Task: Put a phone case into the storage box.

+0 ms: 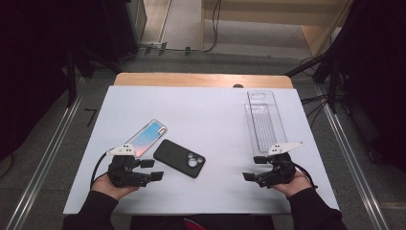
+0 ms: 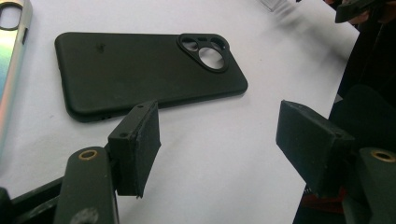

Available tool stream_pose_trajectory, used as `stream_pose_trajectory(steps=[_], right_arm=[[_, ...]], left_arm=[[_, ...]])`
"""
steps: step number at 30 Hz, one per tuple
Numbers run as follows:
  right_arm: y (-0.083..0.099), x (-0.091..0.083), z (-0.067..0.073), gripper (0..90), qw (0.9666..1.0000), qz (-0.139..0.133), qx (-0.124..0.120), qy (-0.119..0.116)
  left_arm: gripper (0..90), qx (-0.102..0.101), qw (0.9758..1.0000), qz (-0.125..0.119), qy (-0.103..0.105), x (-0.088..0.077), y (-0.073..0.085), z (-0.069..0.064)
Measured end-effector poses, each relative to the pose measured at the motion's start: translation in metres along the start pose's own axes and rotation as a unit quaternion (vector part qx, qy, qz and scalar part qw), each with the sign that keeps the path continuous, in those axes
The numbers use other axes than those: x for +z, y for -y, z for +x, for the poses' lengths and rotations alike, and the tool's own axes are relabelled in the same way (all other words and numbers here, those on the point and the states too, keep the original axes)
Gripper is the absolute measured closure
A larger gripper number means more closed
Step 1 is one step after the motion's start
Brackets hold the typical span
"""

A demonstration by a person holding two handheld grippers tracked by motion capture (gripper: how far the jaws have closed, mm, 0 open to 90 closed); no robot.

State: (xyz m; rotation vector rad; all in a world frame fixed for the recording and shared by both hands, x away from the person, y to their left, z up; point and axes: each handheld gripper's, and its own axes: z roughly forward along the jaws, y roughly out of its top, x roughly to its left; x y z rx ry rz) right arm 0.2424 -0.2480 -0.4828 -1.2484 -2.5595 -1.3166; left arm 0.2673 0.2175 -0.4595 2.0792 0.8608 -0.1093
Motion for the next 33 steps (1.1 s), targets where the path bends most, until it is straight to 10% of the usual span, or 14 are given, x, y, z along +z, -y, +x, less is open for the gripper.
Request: stream_pose_trajectory(steps=[33], right_arm=[[-0.0002,-0.0011,0.0007,13.0,0.9998,-0.004,0.008,0.019]], left_arm=[[30.0,-0.012,0.9999,0.009,-0.007,-0.0016,0.0028,0.0039]])
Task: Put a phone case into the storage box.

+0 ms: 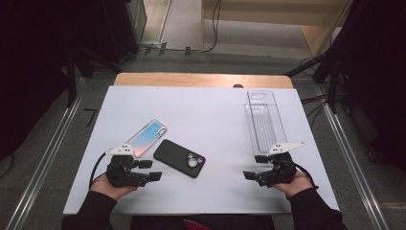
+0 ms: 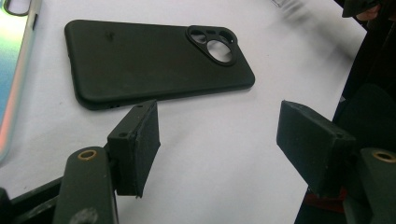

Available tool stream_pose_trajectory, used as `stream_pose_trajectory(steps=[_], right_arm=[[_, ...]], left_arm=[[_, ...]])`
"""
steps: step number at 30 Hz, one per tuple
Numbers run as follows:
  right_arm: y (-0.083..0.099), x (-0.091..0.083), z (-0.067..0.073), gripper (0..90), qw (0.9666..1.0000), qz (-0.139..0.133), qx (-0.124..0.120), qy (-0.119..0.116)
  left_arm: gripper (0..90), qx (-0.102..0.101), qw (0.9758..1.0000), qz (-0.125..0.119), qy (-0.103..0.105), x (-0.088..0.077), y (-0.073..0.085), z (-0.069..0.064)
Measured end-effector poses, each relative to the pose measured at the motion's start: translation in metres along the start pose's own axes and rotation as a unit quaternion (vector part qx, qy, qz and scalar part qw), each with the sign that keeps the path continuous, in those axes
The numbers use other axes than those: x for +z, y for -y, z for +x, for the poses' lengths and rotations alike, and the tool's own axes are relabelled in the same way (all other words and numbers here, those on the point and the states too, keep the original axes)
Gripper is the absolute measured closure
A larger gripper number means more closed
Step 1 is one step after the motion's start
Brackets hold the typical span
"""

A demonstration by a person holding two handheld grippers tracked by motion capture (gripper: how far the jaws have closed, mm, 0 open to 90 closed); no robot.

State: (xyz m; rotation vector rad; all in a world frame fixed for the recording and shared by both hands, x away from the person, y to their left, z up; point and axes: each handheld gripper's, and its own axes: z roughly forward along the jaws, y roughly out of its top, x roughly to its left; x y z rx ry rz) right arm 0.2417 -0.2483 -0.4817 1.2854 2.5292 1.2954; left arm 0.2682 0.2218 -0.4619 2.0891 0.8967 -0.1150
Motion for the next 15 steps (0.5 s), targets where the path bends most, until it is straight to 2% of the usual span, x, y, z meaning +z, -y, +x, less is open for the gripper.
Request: stream_pose_trajectory(steps=[6,15], right_arm=[[0.0003,0.0001,-0.0001,13.0,1.0000,0.001,0.000,0.002],[0.0005,0.0002,-0.0006,13.0,1.0000,0.004,0.003,0.003]], left_arm=[[30.1,-0.005,1.0000,0.002,-0.003,0.0004,-0.0007,-0.0004],[29.9,-0.001,0.9997,0.000,-0.025,-0.0001,-0.0023,-0.0001]])
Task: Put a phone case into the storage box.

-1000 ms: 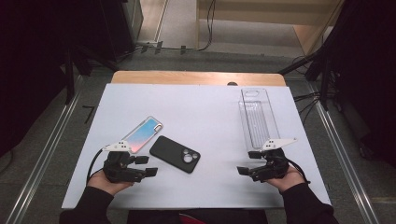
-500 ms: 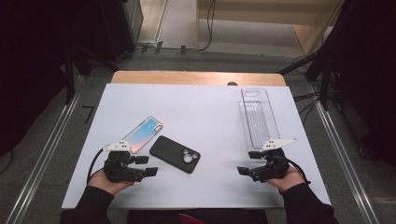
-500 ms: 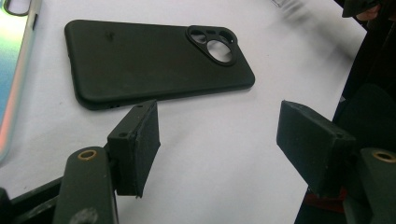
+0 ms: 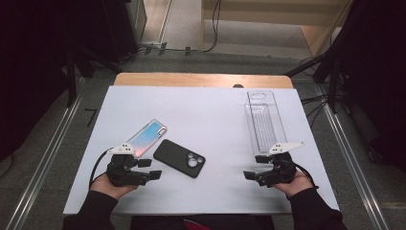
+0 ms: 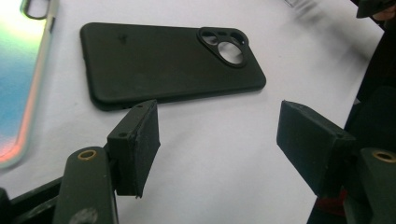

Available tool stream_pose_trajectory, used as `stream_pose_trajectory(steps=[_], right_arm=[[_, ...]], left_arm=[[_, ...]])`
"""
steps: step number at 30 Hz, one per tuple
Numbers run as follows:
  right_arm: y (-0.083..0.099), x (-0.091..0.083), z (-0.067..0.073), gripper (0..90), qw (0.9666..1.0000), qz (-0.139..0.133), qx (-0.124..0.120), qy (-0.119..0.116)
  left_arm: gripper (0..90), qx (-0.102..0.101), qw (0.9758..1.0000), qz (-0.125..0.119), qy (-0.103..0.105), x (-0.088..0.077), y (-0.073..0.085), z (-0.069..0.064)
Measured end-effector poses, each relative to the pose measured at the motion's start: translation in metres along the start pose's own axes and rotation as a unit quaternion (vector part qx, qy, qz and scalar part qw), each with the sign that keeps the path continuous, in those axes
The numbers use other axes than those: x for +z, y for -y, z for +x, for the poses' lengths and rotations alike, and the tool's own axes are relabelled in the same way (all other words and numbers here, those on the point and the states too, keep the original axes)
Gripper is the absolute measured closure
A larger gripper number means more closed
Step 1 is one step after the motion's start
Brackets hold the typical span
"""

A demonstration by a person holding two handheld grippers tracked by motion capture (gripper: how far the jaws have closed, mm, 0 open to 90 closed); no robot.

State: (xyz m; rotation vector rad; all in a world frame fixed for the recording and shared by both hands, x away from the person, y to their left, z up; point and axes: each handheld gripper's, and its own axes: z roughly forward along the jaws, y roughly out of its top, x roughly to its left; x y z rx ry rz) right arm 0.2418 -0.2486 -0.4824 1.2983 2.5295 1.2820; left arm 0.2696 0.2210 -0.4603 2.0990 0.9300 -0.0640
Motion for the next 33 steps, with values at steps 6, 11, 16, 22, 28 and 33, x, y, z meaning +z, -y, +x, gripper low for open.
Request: stream_pose_trajectory(steps=[6,11,16,22,28,33], right_arm=[[0.000,0.000,-0.001,13.0,1.0000,0.000,0.003,0.002],[0.000,0.000,-0.001,13.0,1.0000,0.000,0.003,0.002],[0.000,0.000,-0.001,13.0,1.0000,0.001,0.003,0.003],[0.000,0.000,-0.001,13.0,1.0000,0.001,0.003,0.003],[0.000,0.000,-0.001,13.0,1.0000,0.002,0.004,0.004],[0.000,0.000,0.000,13.0,1.0000,0.001,0.001,0.000]], left_arm=[[26.5,-0.016,0.9998,-0.007,-0.013,-0.004,-0.001,0.006],[26.0,-0.022,0.9993,-0.008,-0.028,-0.007,-0.001,0.008],[21.1,-0.030,0.9984,-0.010,-0.046,-0.013,-0.001,0.014],[21.0,-0.035,0.9976,-0.016,-0.057,-0.017,-0.002,0.020],[17.9,-0.032,0.9977,-0.020,-0.057,-0.016,-0.009,0.025],[0.0,-0.036,0.9973,-0.014,-0.062,-0.010,-0.017,0.031]])
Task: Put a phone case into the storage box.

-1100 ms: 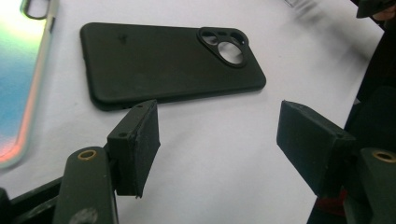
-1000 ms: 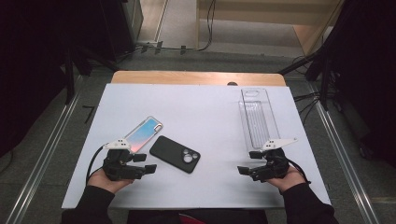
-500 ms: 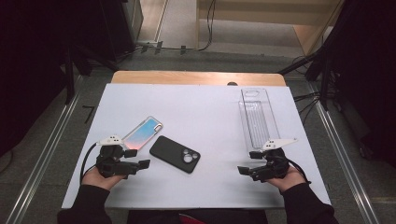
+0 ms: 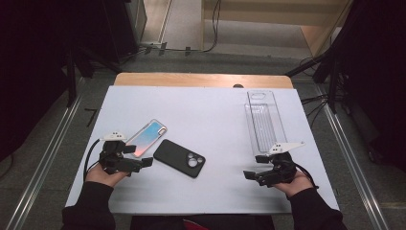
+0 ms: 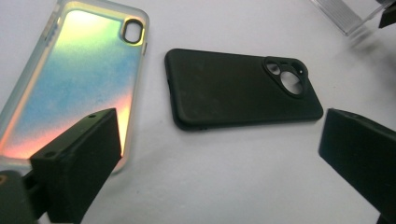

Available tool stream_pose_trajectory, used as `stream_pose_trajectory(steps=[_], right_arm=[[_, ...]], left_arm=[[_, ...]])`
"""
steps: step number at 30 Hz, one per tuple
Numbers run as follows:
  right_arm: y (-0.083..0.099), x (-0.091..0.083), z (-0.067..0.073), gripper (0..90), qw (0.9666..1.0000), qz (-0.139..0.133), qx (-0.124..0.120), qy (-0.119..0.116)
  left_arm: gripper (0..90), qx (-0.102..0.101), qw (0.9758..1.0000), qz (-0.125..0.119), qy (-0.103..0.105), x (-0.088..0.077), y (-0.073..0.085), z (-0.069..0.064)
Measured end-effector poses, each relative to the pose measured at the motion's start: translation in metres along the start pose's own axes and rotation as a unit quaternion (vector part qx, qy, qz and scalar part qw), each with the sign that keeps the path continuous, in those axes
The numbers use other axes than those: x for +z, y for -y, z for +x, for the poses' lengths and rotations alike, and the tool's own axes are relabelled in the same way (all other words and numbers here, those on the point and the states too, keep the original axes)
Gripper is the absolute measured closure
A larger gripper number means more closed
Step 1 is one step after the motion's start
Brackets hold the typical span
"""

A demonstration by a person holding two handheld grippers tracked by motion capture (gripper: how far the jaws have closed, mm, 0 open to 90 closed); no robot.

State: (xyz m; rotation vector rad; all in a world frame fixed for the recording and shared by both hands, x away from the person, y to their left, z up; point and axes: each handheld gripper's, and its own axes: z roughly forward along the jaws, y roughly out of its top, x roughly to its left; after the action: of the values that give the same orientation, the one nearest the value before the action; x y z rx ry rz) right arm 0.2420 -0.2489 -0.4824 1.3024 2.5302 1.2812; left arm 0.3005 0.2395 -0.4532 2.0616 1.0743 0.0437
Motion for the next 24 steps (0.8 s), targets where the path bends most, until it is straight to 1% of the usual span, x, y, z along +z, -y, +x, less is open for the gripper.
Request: stream_pose_trajectory(steps=[1,2,3,4,5,7,9,10,13,14,18,20,21,24], right_arm=[[0.000,0.000,0.000,13.0,1.0000,0.000,0.000,0.000],[0.000,0.000,0.000,13.0,1.0000,0.000,0.000,-0.001],[0.000,0.000,0.000,13.1,1.0000,0.000,0.001,-0.002],[0.000,0.000,0.000,13.1,1.0000,0.000,0.001,-0.002],[0.000,0.000,0.000,13.0,1.0000,-0.001,0.001,-0.003],[0.000,-0.001,0.000,13.0,1.0000,-0.001,0.002,-0.002],[0.000,-0.001,0.000,13.0,1.0000,-0.001,0.002,-0.002],[0.000,-0.001,0.000,13.0,1.0000,-0.001,0.002,-0.002],[0.000,0.000,0.000,13.0,1.0000,-0.001,0.002,-0.002],[0.000,0.000,0.000,13.0,1.0000,-0.001,0.002,-0.002],[0.000,0.000,0.000,13.0,1.0000,0.000,0.001,-0.002],[0.000,0.000,0.000,13.0,1.0000,0.000,0.001,-0.002],[0.000,0.000,0.000,13.0,1.0000,0.000,0.001,-0.003],[0.000,0.000,0.000,13.0,1.0000,0.000,0.000,-0.003]], left_arm=[[0.0,0.001,1.0000,0.001,-0.003,0.001,-0.003,0.001],[0.0,0.003,1.0000,-0.006,-0.007,0.001,-0.006,0.001],[0.0,0.007,0.9999,-0.012,-0.004,0.001,-0.011,0.002],[0.0,0.007,0.9999,-0.012,-0.004,0.001,-0.011,0.002],[0.0,0.007,0.9998,-0.017,-0.005,0.002,-0.013,0.002],[0.0,0.014,0.9997,-0.017,-0.007,0.003,-0.017,0.004],[0.0,0.024,0.9995,-0.012,-0.016,0.005,-0.022,0.006],[0.0,0.025,0.9995,-0.011,-0.016,0.006,-0.023,0.007],[0.0,0.021,0.9996,-0.014,-0.011,0.007,-0.029,0.013],[0.0,0.018,0.9996,-0.018,-0.015,0.008,-0.031,0.015],[0.0,0.020,0.9994,-0.022,-0.018,0.009,-0.037,0.021],[0.0,0.015,0.9995,-0.026,-0.014,0.010,-0.039,0.025],[0.0,0.017,0.9994,-0.026,-0.013,0.011,-0.042,0.028],[0.0,0.022,0.9992,-0.026,-0.019,0.012,-0.045,0.030]])
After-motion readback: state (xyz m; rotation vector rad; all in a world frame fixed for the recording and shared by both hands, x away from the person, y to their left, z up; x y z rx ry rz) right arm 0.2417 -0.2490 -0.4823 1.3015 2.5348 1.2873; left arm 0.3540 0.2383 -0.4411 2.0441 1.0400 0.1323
